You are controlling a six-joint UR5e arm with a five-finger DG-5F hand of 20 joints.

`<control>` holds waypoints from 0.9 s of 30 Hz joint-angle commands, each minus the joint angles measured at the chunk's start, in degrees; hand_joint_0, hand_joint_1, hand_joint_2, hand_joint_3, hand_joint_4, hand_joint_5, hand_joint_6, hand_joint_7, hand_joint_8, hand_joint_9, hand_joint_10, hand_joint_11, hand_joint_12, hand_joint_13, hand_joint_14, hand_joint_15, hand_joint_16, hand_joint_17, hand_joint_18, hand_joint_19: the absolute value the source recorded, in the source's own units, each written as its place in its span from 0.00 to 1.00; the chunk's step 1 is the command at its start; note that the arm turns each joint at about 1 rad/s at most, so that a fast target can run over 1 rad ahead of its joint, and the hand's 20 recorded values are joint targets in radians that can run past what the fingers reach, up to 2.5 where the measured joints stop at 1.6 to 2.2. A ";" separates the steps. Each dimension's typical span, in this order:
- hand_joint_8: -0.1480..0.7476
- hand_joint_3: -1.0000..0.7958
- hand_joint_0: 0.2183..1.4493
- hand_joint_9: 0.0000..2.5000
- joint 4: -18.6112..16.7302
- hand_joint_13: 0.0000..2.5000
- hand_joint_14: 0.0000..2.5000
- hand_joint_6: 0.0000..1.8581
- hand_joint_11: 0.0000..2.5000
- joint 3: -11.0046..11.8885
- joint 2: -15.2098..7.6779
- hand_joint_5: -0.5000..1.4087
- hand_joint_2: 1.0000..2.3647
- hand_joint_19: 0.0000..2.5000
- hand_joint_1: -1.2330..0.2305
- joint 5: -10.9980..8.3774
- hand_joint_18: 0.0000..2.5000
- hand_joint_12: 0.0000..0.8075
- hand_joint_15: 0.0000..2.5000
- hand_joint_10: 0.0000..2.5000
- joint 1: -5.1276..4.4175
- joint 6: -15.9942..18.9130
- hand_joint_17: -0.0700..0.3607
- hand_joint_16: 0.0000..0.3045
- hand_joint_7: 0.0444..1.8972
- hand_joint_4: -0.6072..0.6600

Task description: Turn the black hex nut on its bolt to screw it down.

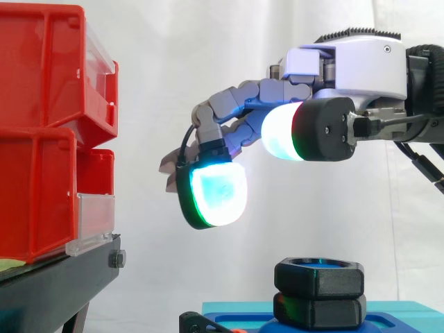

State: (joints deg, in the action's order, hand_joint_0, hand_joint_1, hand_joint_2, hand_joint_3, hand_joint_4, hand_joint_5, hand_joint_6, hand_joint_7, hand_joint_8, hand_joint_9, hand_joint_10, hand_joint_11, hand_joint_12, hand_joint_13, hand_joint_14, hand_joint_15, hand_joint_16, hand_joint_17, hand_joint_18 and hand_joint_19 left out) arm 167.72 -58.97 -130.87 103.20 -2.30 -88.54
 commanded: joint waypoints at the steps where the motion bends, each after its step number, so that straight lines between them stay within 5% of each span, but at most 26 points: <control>1: 0.44 0.28 0.22 0.28 -0.03 0.17 0.00 0.27 0.02 -0.53 0.00 0.23 0.00 0.12 0.72 -1.51 0.18 0.44 0.00 0.00 -1.31 0.12 0.44 0.17 0.61 0.65; 9: 0.43 0.28 0.23 0.28 -0.20 0.17 0.00 0.27 0.01 -3.08 0.00 0.22 0.00 0.12 0.72 -3.97 0.18 0.44 0.00 0.00 -3.68 0.74 0.44 0.17 0.50 0.64; 18: 0.42 0.28 0.23 0.29 1.03 0.17 0.00 0.27 0.00 -3.08 0.00 0.22 0.00 0.12 0.71 -3.79 0.18 0.44 0.00 0.00 -4.21 1.00 0.44 0.17 0.45 0.59; 27: 0.43 0.28 0.23 0.29 2.52 0.17 0.00 0.27 0.01 -3.08 0.00 0.24 0.00 0.12 0.71 -3.62 0.17 0.43 0.00 0.00 -3.94 0.91 0.43 0.17 0.68 0.58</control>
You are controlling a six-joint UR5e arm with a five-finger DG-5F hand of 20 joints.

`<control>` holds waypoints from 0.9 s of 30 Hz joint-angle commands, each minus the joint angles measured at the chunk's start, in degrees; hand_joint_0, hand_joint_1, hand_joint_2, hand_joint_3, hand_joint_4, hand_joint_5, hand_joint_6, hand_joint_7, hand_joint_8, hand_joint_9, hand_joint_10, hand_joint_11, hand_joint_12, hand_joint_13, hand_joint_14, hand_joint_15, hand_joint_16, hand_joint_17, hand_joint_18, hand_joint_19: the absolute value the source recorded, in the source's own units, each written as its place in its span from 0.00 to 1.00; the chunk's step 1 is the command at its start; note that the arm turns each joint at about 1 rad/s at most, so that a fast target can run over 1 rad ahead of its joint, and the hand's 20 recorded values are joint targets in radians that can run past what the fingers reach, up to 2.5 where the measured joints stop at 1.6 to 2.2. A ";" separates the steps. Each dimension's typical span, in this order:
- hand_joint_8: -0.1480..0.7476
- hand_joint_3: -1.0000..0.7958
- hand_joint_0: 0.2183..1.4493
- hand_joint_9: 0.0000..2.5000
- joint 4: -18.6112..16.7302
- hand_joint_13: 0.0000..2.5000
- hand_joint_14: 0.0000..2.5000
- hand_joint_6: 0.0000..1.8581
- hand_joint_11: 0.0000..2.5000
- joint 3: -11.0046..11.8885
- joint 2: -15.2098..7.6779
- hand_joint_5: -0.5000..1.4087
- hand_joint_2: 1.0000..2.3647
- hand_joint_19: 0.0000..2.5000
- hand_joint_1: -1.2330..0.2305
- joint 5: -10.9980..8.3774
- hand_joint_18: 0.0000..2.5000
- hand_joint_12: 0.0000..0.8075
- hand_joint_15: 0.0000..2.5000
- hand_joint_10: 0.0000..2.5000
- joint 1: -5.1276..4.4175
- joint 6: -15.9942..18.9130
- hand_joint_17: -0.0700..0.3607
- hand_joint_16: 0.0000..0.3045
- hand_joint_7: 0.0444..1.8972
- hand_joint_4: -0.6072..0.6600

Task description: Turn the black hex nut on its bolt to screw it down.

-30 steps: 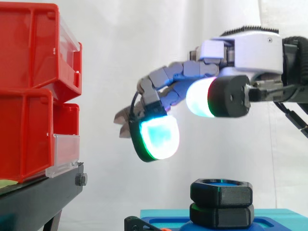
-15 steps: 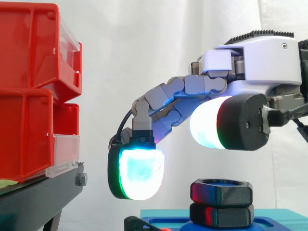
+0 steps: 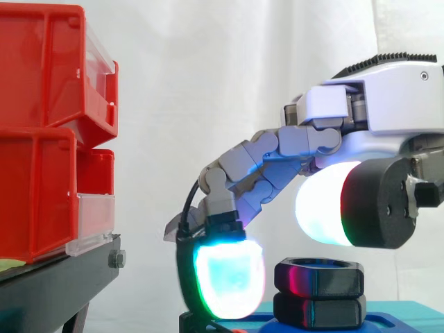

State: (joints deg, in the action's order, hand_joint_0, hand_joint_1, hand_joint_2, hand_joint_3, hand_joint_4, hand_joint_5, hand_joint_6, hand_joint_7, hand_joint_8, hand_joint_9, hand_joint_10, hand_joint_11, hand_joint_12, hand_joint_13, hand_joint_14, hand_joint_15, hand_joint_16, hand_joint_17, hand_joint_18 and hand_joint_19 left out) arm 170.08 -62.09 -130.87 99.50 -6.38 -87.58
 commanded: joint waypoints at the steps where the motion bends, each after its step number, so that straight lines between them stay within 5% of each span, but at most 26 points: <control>1: 0.43 0.28 0.23 0.29 0.17 0.17 0.00 0.27 0.01 0.04 0.01 0.25 0.00 0.12 0.71 0.08 0.17 0.44 0.00 0.00 0.23 -0.05 0.43 0.17 0.71 0.58; 19: 0.44 0.28 0.23 0.30 0.69 0.18 0.00 0.27 0.02 0.04 0.01 0.26 0.00 0.12 0.71 2.37 0.17 0.43 0.00 0.00 2.43 -1.28 0.43 0.17 0.82 0.60; 27: 0.44 0.28 0.23 0.30 0.25 0.18 0.00 0.27 0.02 0.04 0.01 0.26 0.00 0.12 0.71 5.00 0.17 0.43 0.00 0.00 4.80 -1.63 0.43 0.17 0.82 0.59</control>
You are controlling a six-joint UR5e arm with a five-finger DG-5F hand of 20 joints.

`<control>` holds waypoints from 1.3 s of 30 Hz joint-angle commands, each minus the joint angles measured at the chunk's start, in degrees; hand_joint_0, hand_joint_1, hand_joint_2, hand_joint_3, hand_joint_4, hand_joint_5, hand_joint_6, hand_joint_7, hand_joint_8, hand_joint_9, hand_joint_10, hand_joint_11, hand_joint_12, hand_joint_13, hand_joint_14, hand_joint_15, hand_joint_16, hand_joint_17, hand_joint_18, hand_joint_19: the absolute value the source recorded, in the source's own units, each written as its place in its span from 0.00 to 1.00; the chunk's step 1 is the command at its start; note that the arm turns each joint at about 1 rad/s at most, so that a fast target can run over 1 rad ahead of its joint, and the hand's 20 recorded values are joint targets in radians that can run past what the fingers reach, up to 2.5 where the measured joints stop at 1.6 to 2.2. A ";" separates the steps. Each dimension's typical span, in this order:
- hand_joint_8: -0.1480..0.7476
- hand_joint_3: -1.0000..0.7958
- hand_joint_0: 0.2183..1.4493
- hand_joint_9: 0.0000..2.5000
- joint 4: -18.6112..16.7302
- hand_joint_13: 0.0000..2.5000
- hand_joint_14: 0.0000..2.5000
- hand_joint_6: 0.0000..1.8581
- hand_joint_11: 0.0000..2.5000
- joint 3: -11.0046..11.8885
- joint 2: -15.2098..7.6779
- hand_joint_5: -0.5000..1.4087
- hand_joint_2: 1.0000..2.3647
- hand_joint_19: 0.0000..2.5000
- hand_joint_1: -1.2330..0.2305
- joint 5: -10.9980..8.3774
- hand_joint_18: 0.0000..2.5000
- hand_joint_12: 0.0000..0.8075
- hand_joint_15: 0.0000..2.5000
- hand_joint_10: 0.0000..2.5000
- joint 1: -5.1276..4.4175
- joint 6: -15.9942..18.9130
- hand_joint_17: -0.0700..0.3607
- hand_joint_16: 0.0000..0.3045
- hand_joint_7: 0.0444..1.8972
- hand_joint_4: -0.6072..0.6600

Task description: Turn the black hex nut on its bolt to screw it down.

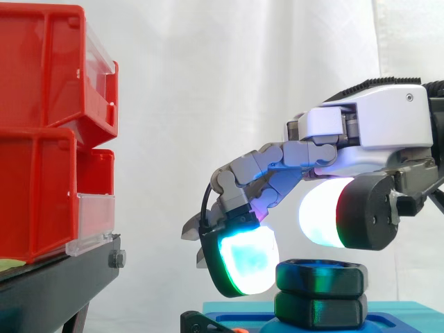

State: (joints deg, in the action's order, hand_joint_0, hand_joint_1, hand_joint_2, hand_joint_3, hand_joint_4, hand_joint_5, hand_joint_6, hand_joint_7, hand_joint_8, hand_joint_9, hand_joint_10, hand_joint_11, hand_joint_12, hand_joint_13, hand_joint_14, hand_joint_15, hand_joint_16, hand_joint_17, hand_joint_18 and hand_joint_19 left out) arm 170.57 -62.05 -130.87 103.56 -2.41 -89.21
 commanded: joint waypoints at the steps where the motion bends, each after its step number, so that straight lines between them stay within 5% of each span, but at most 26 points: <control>1: 0.44 0.28 0.23 0.30 -0.24 0.18 0.00 0.27 0.02 0.00 0.00 0.26 0.00 0.11 0.71 1.12 0.18 0.43 0.00 0.00 1.01 0.00 0.43 0.17 0.82 0.59; 13: 0.44 0.28 0.23 0.30 -0.68 0.18 0.00 0.27 0.02 0.00 0.00 0.26 0.00 0.11 0.71 5.51 0.17 0.43 0.00 0.00 4.79 -0.53 0.43 0.17 0.81 0.60; 18: 0.43 0.28 0.23 0.30 -1.03 0.18 0.00 0.27 0.02 0.97 0.00 0.25 0.00 0.11 0.71 6.65 0.17 0.43 0.00 0.00 5.23 -0.44 0.43 0.17 0.80 0.59; 23: 0.43 0.28 0.23 0.30 0.11 0.18 0.00 0.27 0.02 3.43 0.00 0.24 0.00 0.11 0.71 6.39 0.18 0.43 0.00 0.00 4.52 -0.27 0.43 0.17 0.71 0.60; 32: 0.43 0.28 0.23 0.30 0.38 0.18 0.00 0.27 0.02 3.52 0.00 0.23 0.00 0.11 0.71 2.79 0.18 0.44 0.00 0.00 1.45 0.17 0.43 0.17 0.54 0.64; 39: 0.42 0.28 0.23 0.30 1.34 0.18 0.00 0.27 0.01 3.52 0.00 0.23 0.00 0.11 0.71 1.21 0.18 0.44 0.00 0.00 -0.13 0.17 0.43 0.17 0.52 0.62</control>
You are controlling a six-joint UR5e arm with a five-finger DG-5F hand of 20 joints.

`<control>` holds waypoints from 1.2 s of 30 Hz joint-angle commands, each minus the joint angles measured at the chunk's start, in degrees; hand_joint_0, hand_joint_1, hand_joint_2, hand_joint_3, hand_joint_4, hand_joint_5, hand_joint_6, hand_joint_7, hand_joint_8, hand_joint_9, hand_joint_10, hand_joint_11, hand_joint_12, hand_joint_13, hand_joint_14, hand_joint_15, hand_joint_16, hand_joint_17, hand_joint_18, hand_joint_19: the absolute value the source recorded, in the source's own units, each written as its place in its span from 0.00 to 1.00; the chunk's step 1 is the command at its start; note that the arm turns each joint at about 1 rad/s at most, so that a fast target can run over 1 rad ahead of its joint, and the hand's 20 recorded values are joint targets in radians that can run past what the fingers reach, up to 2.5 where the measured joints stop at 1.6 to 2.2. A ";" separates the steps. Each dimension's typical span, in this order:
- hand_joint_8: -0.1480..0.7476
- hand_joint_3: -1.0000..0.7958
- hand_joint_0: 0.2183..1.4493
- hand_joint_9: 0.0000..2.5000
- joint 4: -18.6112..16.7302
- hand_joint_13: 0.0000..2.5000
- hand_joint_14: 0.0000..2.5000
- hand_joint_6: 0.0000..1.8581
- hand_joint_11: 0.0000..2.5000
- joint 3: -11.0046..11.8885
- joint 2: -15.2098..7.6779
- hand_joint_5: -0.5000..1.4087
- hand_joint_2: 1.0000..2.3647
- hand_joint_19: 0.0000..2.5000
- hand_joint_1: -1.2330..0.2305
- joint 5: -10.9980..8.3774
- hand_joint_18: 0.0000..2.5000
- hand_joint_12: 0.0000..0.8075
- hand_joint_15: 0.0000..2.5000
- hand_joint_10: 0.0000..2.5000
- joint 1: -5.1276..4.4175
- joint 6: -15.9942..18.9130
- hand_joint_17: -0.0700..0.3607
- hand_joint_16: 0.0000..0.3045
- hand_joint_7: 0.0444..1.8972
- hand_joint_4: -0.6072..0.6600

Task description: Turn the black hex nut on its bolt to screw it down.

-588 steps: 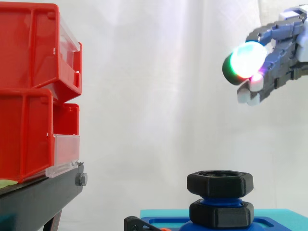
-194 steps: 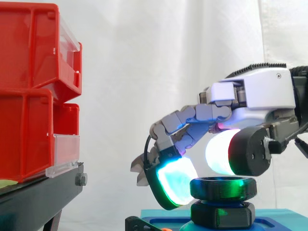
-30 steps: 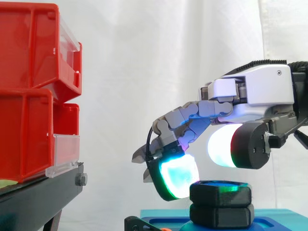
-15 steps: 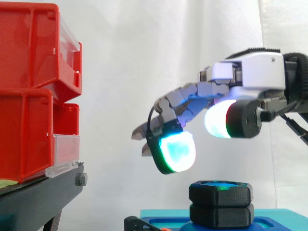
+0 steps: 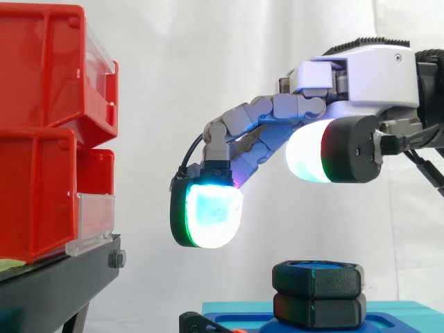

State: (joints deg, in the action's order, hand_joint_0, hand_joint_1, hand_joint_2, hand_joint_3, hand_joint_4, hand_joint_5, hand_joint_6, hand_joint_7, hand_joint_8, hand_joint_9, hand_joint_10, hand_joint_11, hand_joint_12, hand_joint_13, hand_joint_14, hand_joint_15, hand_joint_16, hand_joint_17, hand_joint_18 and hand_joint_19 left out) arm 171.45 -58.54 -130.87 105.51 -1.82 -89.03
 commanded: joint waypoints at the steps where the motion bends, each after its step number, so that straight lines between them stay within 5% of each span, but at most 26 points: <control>1: 0.43 0.28 0.23 0.30 0.73 0.18 0.00 0.27 0.01 -0.08 0.00 0.23 0.00 0.11 0.71 -1.01 0.18 0.44 0.00 0.00 -0.90 0.00 0.43 0.17 0.53 0.62; 10: 0.42 0.28 0.23 0.31 1.96 0.18 0.00 0.27 0.02 -3.24 0.00 0.24 0.00 0.11 0.71 -1.09 0.17 0.43 0.00 0.00 -1.78 0.00 0.43 0.17 0.57 0.61; 17: 0.43 0.28 0.23 0.32 1.87 0.18 0.00 0.27 0.02 -3.33 0.00 0.25 0.00 0.11 0.71 -1.09 0.17 0.43 0.00 0.00 -1.69 0.00 0.43 0.17 0.76 0.59; 27: 0.44 0.28 0.23 0.32 1.79 0.18 0.00 0.27 0.03 -3.33 0.00 0.26 0.00 0.12 0.70 -0.92 0.18 0.43 0.00 0.00 -1.34 0.00 0.43 0.17 0.81 0.60; 36: 0.45 0.28 0.17 0.28 1.79 0.16 0.00 0.27 0.02 -3.33 0.00 0.24 0.00 0.11 0.49 -0.74 0.15 0.47 0.00 0.00 -0.90 -0.09 0.47 0.19 0.77 0.63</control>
State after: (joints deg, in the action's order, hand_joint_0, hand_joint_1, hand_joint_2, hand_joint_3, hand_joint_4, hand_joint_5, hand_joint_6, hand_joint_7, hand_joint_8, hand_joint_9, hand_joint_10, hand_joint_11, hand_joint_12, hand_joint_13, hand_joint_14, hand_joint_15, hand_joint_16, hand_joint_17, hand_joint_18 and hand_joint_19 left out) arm 173.23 -61.89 -130.87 104.70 -2.88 -89.07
